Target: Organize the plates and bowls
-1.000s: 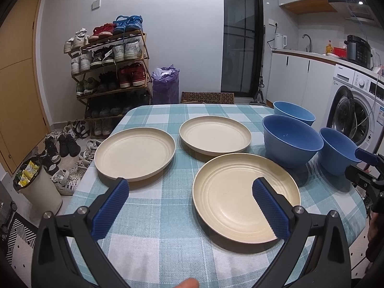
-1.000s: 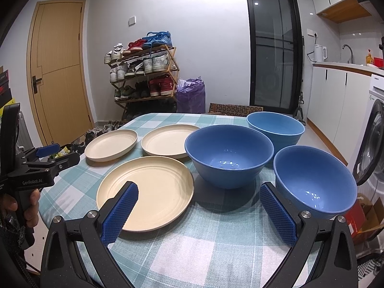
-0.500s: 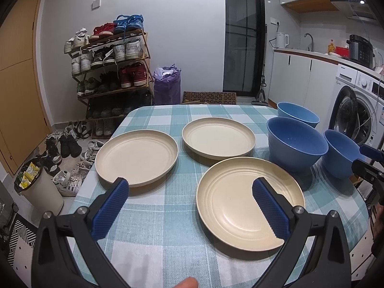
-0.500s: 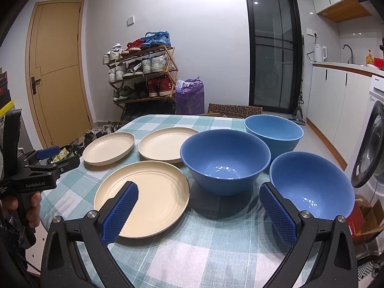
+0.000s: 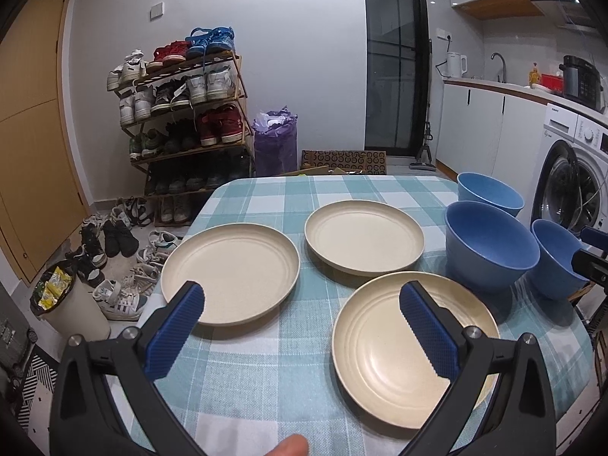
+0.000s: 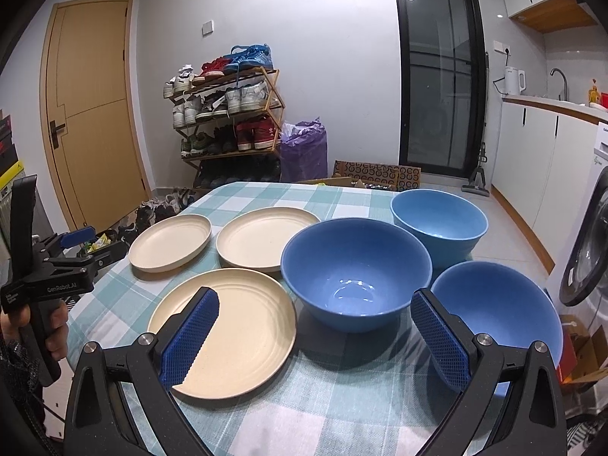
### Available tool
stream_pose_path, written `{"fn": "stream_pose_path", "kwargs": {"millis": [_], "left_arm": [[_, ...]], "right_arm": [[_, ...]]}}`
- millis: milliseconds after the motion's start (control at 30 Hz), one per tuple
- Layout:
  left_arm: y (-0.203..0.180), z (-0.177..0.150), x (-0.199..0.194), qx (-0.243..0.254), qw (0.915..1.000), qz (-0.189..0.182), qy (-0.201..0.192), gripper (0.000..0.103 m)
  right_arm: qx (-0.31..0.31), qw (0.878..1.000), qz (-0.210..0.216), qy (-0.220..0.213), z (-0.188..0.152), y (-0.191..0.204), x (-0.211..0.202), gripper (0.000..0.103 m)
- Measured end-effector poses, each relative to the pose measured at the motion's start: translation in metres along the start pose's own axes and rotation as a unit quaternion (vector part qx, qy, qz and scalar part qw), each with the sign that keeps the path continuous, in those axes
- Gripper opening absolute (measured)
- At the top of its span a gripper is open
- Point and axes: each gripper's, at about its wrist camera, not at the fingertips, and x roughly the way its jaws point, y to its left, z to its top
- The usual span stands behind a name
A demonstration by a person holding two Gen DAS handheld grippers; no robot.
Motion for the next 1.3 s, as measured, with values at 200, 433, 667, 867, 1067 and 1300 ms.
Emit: {"fn": "stream_pose_path", "kwargs": {"millis": [200, 433, 667, 867, 1067, 1300], "left_arm": [[0.003, 0.010, 0.010, -0.002, 1.0000, -0.003, 0.008, 0.103], [0.000, 0.022, 0.022, 0.010, 0.9998, -0.006, 0.016, 0.103], [0.002, 0.034, 0.032, 0.002, 0.9995, -0.025, 0.021, 0.103], [0.000, 0.046, 0.039, 0.002, 0.9994, -0.024, 0.024, 0.103], [-0.001, 0.059, 0.043, 0.004, 0.9995, -0.024, 0.021, 0.103], [0.000, 0.074, 0.053, 0.004, 0.9994, -0.026, 0.022, 0.103]], "right_arm": [[0.002, 1.000, 0.006, 0.013, 0.012, -0.005, 0.009, 0.103], [-0.008, 1.000, 0.011, 0.021, 0.031, -0.005, 0.019, 0.103], [-0.013, 0.999, 0.018, 0.025, 0.052, -0.005, 0.027, 0.103], [-0.023, 0.999, 0.021, 0.025, 0.069, -0.005, 0.030, 0.103], [-0.024, 0.999, 0.029, 0.031, 0.088, -0.006, 0.036, 0.103], [-0.027, 0.999, 0.021, 0.033, 0.109, -0.008, 0.043, 0.103]]}}
